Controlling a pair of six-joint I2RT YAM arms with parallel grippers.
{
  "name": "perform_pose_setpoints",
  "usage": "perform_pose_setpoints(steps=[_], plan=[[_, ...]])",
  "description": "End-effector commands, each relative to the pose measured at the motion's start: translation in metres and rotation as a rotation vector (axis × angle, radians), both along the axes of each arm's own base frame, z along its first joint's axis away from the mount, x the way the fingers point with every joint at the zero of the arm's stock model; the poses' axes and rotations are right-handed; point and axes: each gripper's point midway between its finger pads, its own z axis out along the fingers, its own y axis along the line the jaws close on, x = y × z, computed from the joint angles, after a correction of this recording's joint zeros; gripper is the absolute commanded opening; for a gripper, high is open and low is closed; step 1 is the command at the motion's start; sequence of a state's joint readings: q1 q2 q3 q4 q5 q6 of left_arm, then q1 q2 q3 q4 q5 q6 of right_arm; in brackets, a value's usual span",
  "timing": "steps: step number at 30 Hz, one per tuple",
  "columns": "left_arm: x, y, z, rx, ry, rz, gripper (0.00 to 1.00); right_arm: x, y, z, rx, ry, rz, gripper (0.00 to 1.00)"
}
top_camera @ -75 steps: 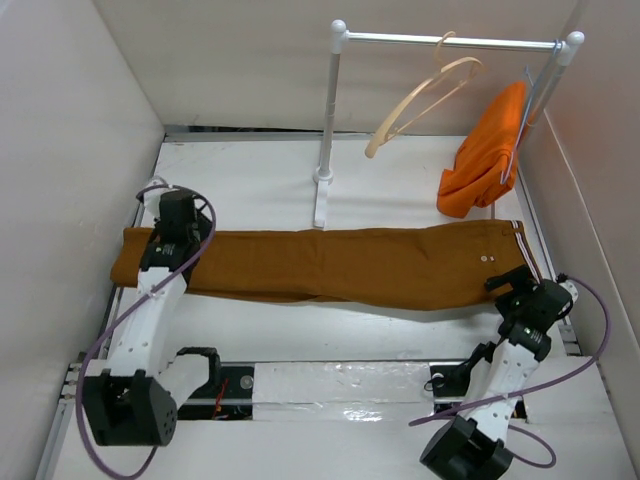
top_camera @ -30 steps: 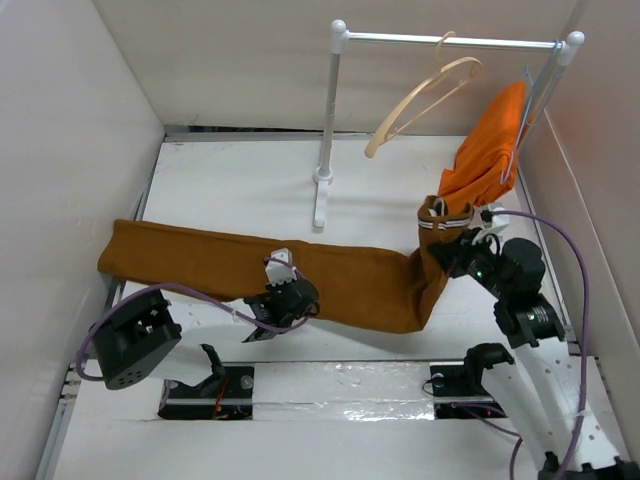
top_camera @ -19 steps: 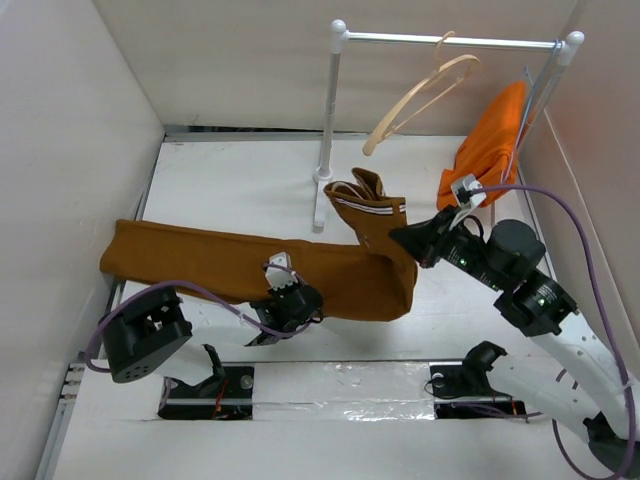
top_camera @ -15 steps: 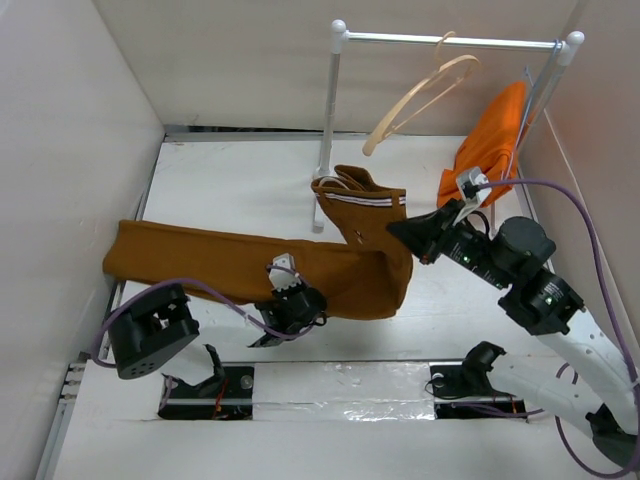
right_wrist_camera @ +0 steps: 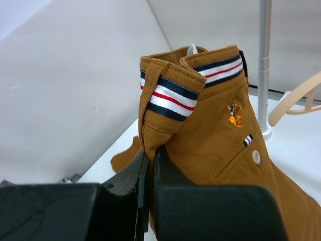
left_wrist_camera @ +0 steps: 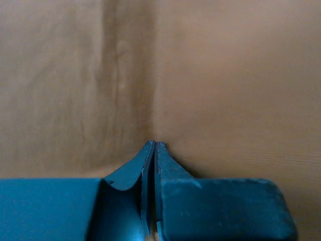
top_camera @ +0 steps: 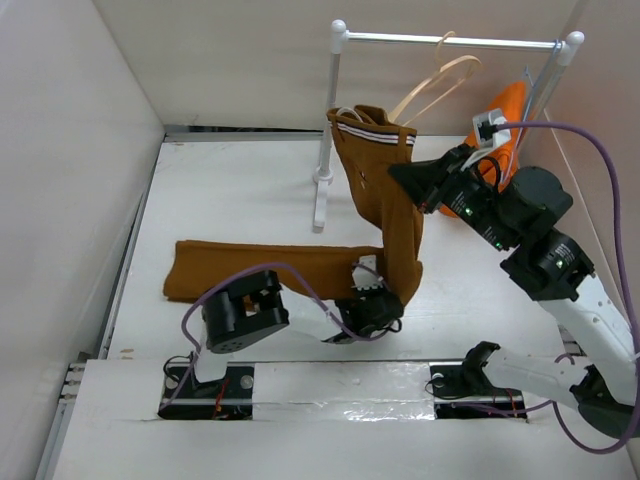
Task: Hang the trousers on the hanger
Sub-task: Fold the trousers at the center of the board.
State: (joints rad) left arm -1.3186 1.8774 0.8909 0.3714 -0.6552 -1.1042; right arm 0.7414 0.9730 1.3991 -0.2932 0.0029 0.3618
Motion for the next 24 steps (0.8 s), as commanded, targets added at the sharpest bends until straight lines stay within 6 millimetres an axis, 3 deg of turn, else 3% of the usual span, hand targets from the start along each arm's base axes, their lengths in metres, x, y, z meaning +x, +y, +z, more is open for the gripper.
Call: perform_pose_setpoints(steps=[1,4,5,6,7,8,9,11,12,14,15,17,18,20,21,23,24], plan=[[-0.026,-0.025,-0.027,0.12,0.081,-0.182,0.0,-0.015,-0.018,0.091,0.168,-0.186,-0.024,0.0],[-0.022,-0.033,-0.004,0.108,0.035,-0.178,0.0,-0.006,-0.007,0.09,0.139,-0.175,-0.018,0.0],[-0.018,-0.027,0.004,0.109,0.011,-0.151,0.0,-0.003,-0.005,0.088,0.134,-0.173,-0.015,0.0],[-0.014,-0.022,0.026,0.079,-0.016,-0.133,0.0,0.0,0.0,0.082,0.123,-0.165,-0.01,0.0],[-0.014,-0.008,0.026,0.099,-0.027,-0.117,0.06,0.005,0.006,0.077,0.114,-0.158,-0.003,0.0],[-0.007,0.005,0.033,0.112,-0.05,-0.08,0.29,0.007,0.008,0.076,0.118,-0.161,-0.002,0.0],[-0.002,0.014,0.057,0.075,-0.072,-0.055,0.39,0.01,0.011,0.072,0.113,-0.157,-0.002,0.0],[0.0,0.045,0.061,0.114,-0.088,-0.021,0.6,0.018,0.018,0.061,0.101,-0.145,0.0,0.0],[0.006,0.057,0.088,0.066,-0.119,0.018,0.62,0.021,0.021,0.058,0.098,-0.14,0.0,0.0],[0.006,0.091,0.095,0.093,-0.144,0.067,0.62,0.03,0.025,0.05,0.084,-0.127,-0.01,0.0],[0.008,0.105,0.122,0.029,-0.17,0.097,0.62,0.032,0.028,0.05,0.085,-0.124,-0.008,0.0],[0.011,0.142,0.128,0.052,-0.179,0.16,0.61,0.04,0.029,0.049,0.088,-0.122,-0.018,0.0],[0.009,0.158,0.154,-0.016,-0.202,0.186,0.6,0.045,0.034,0.045,0.08,-0.113,-0.018,0.0],[0.01,0.194,0.166,-0.007,-0.22,0.242,0.57,0.052,0.04,0.042,0.074,-0.107,-0.018,0.0],[0.008,0.213,0.193,-0.08,-0.256,0.273,0.57,0.049,0.049,0.042,0.072,-0.107,0.004,0.0],[0.008,0.244,0.221,-0.112,-0.289,0.325,0.55,0.056,0.068,0.031,0.054,-0.088,0.01,0.0],[0.004,0.265,0.246,-0.19,-0.325,0.36,0.55,0.054,0.078,0.03,0.051,-0.091,0.005,0.0]])
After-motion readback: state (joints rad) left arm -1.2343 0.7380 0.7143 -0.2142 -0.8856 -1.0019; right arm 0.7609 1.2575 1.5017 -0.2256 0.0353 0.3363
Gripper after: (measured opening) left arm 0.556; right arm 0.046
